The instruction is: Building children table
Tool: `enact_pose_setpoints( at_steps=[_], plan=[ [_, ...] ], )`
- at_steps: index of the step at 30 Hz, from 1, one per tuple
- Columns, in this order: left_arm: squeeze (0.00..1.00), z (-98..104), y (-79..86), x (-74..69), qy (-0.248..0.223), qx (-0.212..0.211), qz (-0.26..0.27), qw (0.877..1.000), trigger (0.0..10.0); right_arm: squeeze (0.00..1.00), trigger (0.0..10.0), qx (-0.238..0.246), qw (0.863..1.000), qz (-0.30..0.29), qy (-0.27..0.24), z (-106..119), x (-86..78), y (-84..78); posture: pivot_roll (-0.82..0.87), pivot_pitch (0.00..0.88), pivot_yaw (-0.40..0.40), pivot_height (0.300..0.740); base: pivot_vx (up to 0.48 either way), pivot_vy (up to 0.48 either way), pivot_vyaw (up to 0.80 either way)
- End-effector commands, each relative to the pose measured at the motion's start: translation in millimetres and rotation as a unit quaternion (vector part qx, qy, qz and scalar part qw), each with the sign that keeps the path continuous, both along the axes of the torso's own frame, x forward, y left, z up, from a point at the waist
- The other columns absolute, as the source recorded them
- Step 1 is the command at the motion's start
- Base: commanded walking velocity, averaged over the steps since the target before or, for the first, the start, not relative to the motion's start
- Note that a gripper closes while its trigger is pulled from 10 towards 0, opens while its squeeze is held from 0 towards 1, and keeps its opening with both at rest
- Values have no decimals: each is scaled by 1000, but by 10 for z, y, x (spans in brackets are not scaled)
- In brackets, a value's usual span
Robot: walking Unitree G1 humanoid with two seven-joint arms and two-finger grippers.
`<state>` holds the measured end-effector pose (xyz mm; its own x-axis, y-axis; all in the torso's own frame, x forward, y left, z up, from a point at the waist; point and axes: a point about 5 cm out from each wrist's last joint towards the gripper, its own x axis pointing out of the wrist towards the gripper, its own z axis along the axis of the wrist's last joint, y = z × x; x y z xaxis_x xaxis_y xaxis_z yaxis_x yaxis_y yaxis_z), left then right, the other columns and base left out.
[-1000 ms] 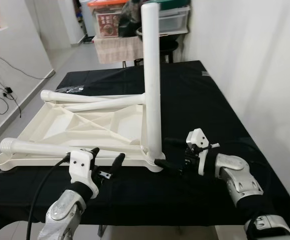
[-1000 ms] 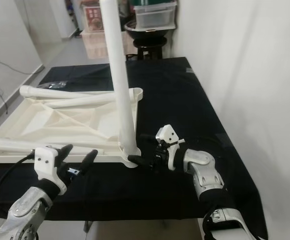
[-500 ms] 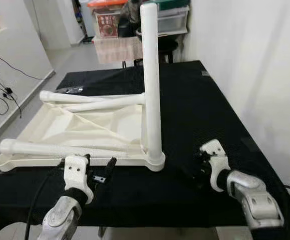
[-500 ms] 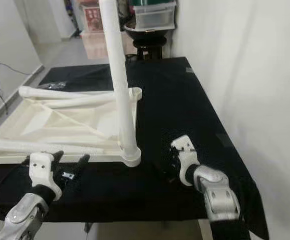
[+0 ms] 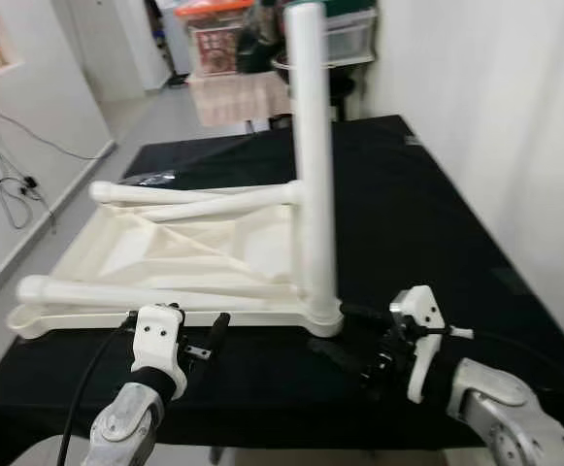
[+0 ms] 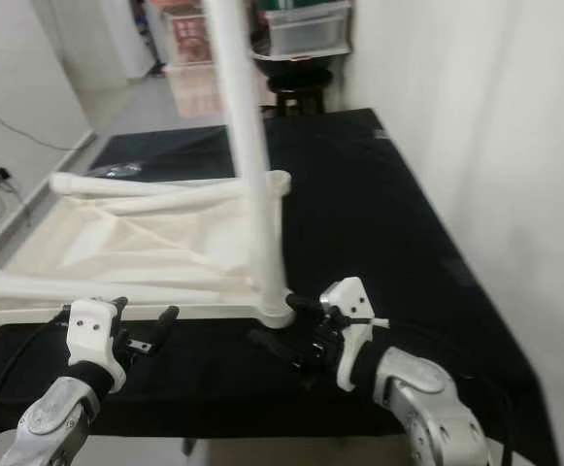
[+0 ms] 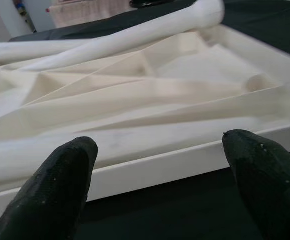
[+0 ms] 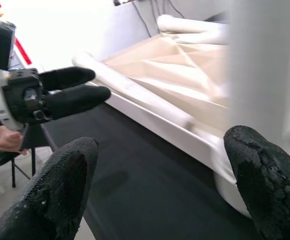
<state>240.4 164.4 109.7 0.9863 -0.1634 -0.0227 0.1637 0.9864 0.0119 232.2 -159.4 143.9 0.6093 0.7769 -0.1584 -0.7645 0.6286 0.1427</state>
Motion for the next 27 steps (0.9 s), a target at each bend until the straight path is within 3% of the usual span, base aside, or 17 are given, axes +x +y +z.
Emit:
enact_pose_setpoints(
  at_steps=[1, 6, 12, 22, 24, 27],
  plan=[
    [0, -44, 38, 5, 12, 10, 8, 1000, 10000, 0, 10000, 11, 999, 30, 5, 36, -75, 60, -124, 34, 92, 740, 0, 472, 0],
    [0, -47, 24, 29, 12, 13, 3, 1000, 10000, 0, 10000, 8, 998, 69, 2, 88, -179, 73, -131, 28, 93, 740, 0, 472, 0],
    [0, -46, 11, 43, 10, 15, -1, 1000, 10000, 0, 10000, 20, 998, 61, -9, 148, -82, 87, -128, 19, 90, 740, 0, 472, 0],
    [0, -14, -41, 85, 4, 26, -20, 999, 10000, 0, 10000, 41, 997, -36, -45, 143, 380, 333, -106, 8, 89, 740, 0, 473, 0],
    [0, 25, -64, 114, -4, 30, -25, 999, 10000, 0, 10000, 45, 992, -103, -50, 116, 595, 375, -94, 4, 87, 740, 0, 476, 0],
    [0, 79, -106, 151, -13, 25, -27, 999, 10000, 0, 10000, 33, 988, -143, -48, 40, 732, 443, -89, 2, 86, 740, 0, 476, 0]
  ],
)
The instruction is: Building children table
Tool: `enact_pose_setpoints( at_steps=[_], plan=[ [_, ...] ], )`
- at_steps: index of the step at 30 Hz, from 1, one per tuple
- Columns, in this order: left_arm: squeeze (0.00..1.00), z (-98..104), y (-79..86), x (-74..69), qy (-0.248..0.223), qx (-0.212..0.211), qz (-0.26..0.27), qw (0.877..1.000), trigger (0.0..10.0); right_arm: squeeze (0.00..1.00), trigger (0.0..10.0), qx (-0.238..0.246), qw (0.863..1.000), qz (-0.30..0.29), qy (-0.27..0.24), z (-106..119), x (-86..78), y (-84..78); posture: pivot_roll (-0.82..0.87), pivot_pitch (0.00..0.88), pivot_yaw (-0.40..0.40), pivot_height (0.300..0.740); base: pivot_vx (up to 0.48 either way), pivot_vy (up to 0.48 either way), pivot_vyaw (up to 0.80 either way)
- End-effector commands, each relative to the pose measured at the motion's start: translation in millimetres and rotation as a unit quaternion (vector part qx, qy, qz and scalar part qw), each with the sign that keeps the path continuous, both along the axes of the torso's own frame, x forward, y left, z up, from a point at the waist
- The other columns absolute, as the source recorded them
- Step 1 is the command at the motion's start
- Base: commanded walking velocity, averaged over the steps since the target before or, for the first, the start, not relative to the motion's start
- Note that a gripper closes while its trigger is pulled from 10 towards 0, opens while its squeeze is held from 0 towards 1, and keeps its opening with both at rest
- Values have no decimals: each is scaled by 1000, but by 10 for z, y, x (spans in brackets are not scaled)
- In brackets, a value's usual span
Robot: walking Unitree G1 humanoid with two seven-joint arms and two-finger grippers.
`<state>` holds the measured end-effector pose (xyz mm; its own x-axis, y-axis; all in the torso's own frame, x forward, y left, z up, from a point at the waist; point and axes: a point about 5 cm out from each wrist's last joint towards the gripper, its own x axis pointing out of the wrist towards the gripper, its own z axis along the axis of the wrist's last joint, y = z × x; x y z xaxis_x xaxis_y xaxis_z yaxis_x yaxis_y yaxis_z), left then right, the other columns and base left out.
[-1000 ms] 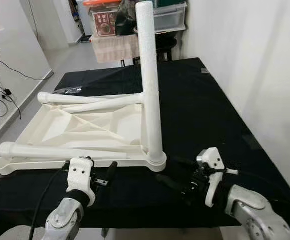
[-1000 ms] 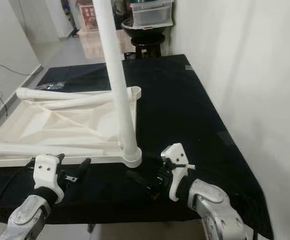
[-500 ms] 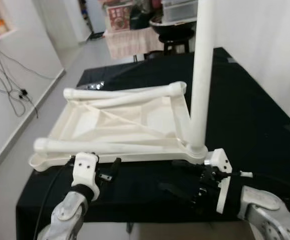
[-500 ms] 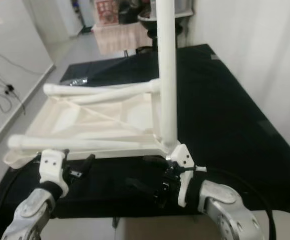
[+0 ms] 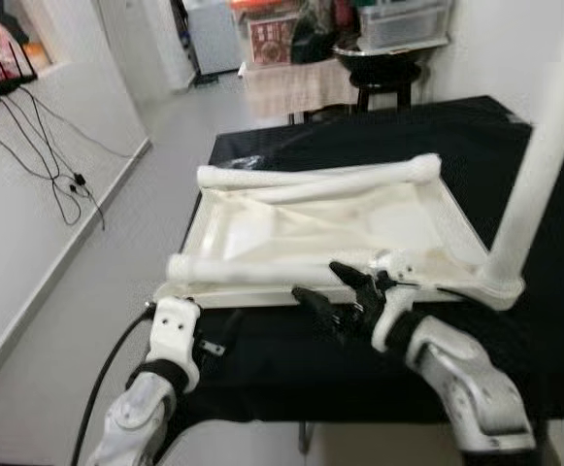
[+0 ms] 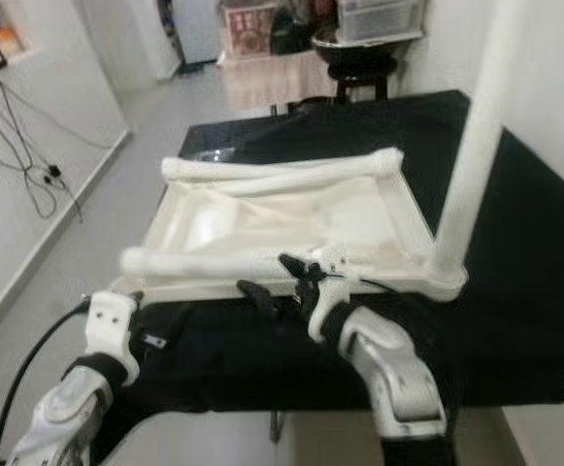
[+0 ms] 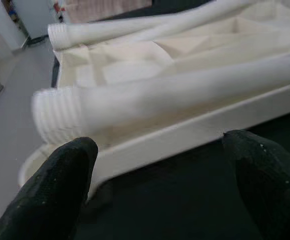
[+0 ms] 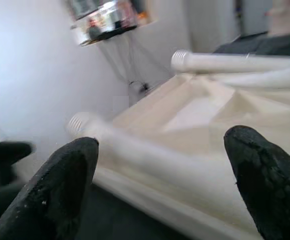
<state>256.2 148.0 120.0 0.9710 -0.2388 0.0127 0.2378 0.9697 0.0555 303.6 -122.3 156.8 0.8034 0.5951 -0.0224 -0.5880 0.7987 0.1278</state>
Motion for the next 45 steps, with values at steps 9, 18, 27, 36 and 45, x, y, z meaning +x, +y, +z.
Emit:
enact_pose_setpoints(
  at_steps=[9, 18, 27, 36, 45],
  plan=[
    [0, 63, -42, 28, -16, 3, -6, 1000, 10000, 0, 10000, -6, 999, -32, 27, -163, 134, 188, -78, 3, 80, 740, 0, 103, -89],
    [0, 113, -183, 61, -35, 26, -58, 997, 10000, 0, 10000, 27, 998, -40, 26, -198, 188, 213, -81, 0, 86, 740, 0, 0, -800],
    [0, 81, -206, 63, -35, 43, -73, 996, 10000, 0, 10000, 101, 994, -26, 26, -183, 199, 208, -85, 0, 96, 740, 0, 0, -800],
    [0, 84, -220, 72, -38, 43, -77, 995, 10000, 0, 10000, 108, 994, -22, 26, -186, 208, 200, -93, 0, 92, 740, 0, 0, -800],
    [0, 103, -226, 73, -43, 33, -88, 995, 10000, 0, 10000, 118, 992, -22, 23, -171, 220, 195, -94, 0, 97, 740, 0, 0, -178]
  ],
)
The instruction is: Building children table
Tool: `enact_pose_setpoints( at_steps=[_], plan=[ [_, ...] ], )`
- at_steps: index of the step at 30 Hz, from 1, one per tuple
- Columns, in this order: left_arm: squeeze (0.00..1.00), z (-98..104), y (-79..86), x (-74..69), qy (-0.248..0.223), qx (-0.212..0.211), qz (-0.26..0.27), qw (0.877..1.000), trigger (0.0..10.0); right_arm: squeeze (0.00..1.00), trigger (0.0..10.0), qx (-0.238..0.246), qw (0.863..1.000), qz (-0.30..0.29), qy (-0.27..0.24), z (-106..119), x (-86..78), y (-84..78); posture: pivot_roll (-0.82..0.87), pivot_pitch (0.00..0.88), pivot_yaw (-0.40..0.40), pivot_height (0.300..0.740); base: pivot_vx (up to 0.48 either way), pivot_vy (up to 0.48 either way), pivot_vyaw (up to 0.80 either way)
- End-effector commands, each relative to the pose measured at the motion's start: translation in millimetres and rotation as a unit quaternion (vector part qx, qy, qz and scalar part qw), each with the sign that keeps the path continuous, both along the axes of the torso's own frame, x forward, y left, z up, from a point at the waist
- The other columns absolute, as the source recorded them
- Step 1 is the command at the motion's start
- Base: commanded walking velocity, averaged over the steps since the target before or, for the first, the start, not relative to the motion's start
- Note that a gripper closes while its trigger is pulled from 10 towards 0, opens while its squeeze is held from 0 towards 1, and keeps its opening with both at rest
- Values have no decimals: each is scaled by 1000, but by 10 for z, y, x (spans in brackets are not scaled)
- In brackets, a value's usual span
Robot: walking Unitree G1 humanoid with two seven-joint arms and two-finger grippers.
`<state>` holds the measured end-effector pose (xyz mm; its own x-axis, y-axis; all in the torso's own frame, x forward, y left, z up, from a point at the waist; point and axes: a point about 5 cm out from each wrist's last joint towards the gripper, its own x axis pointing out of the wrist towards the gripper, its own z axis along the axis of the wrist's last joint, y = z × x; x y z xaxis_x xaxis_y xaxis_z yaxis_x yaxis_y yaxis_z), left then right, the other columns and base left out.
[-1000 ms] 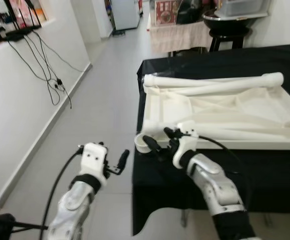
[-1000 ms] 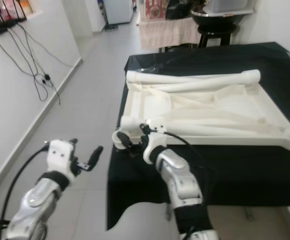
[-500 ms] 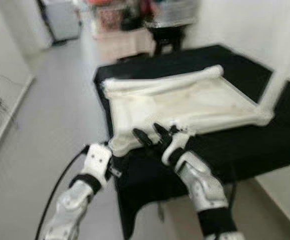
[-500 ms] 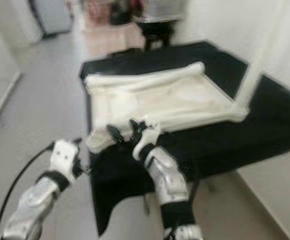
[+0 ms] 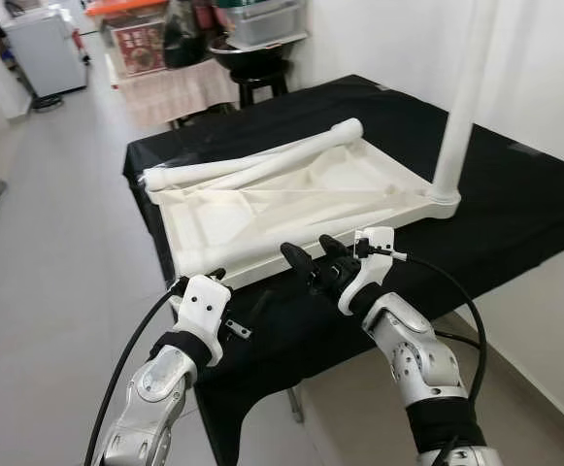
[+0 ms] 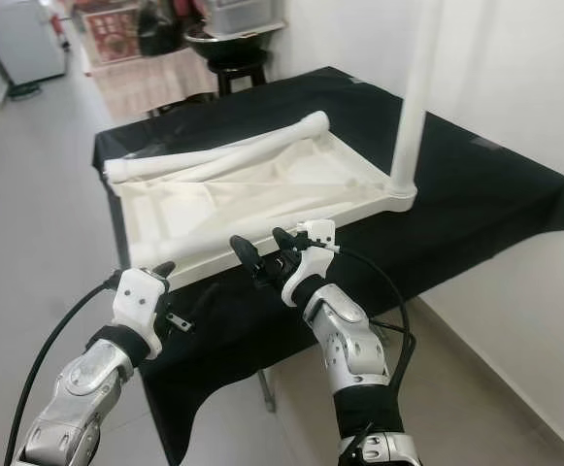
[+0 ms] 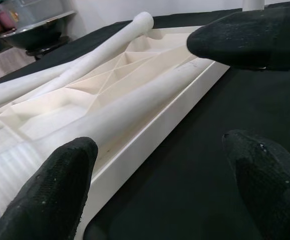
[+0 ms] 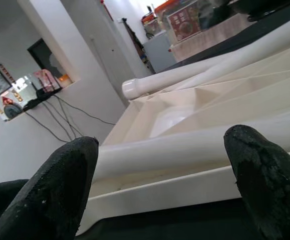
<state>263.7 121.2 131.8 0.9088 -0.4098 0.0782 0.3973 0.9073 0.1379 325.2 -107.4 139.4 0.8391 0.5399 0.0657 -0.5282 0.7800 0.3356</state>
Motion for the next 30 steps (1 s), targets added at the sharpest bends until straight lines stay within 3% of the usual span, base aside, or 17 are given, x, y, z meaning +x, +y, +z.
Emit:
enact_pose_setpoints(
  at_steps=[1, 15, 29, 30],
  plan=[
    [0, -12, 39, -2, 1, 4, -4, 1000, 10000, 0, 10000, 6, 1000, 9, -3, 3, 5, 49, -94, 0, 98, 740, 0, 0, -800],
    [0, 8, 18, 24, -1, 12, -30, 999, 10000, 0, 10000, 25, 999, 14, -23, 60, 11, 41, -96, 0, 98, 740, 355, 0, -514],
    [0, 151, -38, 65, -20, 40, -63, 997, 10000, 0, 10000, 21, 1000, 12, -13, 41, 30, 44, -93, 0, 96, 740, 293, 0, 0],
    [0, 197, -56, 66, -24, 63, -78, 995, 10000, 0, 10000, 21, 1000, 11, -12, 37, 34, 43, -92, 0, 96, 740, 0, 0, 0]
  ],
)
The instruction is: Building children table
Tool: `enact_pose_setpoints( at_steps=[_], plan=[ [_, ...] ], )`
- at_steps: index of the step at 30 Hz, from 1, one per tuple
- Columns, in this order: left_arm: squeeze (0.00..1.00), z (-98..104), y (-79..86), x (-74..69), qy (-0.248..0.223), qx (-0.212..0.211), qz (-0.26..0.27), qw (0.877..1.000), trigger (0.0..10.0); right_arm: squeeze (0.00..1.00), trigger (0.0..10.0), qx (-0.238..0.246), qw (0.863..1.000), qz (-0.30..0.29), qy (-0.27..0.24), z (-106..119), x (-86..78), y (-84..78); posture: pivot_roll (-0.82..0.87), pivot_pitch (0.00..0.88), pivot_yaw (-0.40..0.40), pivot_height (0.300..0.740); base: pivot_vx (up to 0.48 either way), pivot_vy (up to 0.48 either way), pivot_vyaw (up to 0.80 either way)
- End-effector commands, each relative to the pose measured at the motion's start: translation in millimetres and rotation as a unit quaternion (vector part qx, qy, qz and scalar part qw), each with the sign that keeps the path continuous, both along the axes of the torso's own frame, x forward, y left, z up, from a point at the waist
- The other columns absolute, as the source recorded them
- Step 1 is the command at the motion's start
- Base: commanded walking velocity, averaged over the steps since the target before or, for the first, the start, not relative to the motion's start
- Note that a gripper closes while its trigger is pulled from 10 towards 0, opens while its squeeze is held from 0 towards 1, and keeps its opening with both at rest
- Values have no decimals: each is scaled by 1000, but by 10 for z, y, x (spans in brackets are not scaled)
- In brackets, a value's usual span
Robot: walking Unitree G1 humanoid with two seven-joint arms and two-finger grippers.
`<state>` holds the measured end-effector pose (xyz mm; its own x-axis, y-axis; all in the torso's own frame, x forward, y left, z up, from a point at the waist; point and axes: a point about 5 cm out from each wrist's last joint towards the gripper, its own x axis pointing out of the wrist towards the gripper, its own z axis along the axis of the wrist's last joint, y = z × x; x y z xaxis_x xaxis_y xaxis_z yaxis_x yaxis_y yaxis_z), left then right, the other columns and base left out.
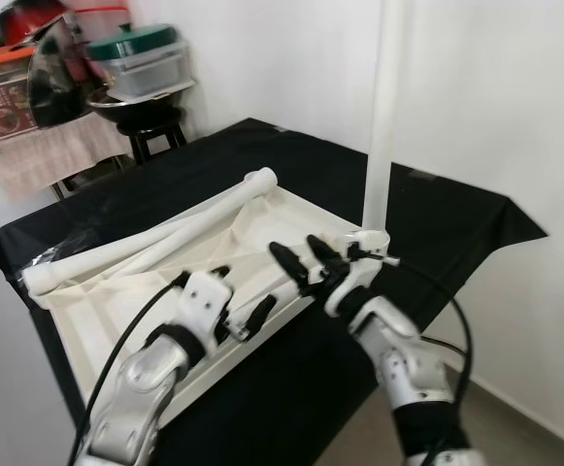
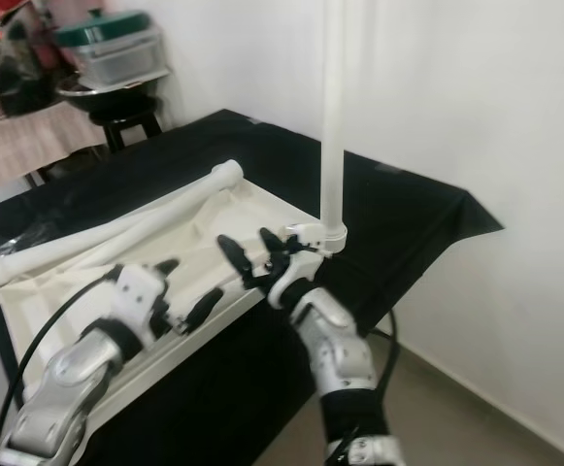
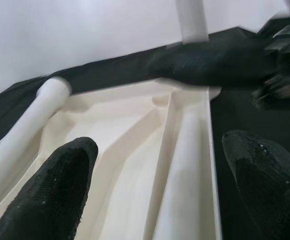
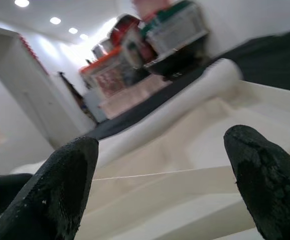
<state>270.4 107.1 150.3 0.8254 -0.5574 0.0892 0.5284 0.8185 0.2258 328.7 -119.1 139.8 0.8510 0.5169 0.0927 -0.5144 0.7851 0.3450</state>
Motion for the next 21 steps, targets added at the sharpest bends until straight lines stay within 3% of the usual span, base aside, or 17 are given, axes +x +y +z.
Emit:
enact_pose_setpoints(
  at_steps=[1, 2, 4, 6, 8, 10, 16, 21],
  plan=[
    [0, 42, 74, -3, -2, 43, -6, 999, 10000, 0, 10000, 10, 1000, 23, -2, 31, 1, 158, -92, 0, 96, 740, 0, 0, 0],
    [0, 60, 69, -4, -2, 75, -17, 997, 10000, 0, 10000, 10, 1000, 23, -1, 29, 4, 157, -92, 0, 96, 740, 0, 0, 0],
    [0, 66, 71, -4, 0, 96, -22, 995, 10000, 0, 10000, 10, 1000, 23, -1, 28, 5, 158, -92, 0, 96, 740, 0, 0, 0],
    [0, 75, 155, 9, 36, 210, -32, 977, 10000, 0, 10000, 9, 1000, 22, 3, 18, 12, 160, -90, 0, 96, 740, 0, 0, 0],
    [0, 144, 301, -56, 86, 313, -53, 944, 10000, 0, 10000, 8, 1000, 21, 7, 8, 18, 165, -78, 0, 105, 740, 0, 0, 0],
    [0, 183, 364, -131, 114, 355, -73, 925, 10000, 0, 10000, 7, 1000, 21, 7, 4, 19, 168, -78, 0, 105, 740, 0, 0, 0],
    [0, 406, 314, -320, 140, 339, -132, 921, 10000, 0, 10000, 7, 1000, 22, 14, -21, 28, 191, -64, 0, 115, 740, 0, 0, 0],
    [0, 412, 347, -409, 174, 333, -146, 915, 10000, 0, 10000, 4, 1000, 23, 15, -34, 32, 207, -55, 0, 121, 740, 0, 0, 0]
  ],
)
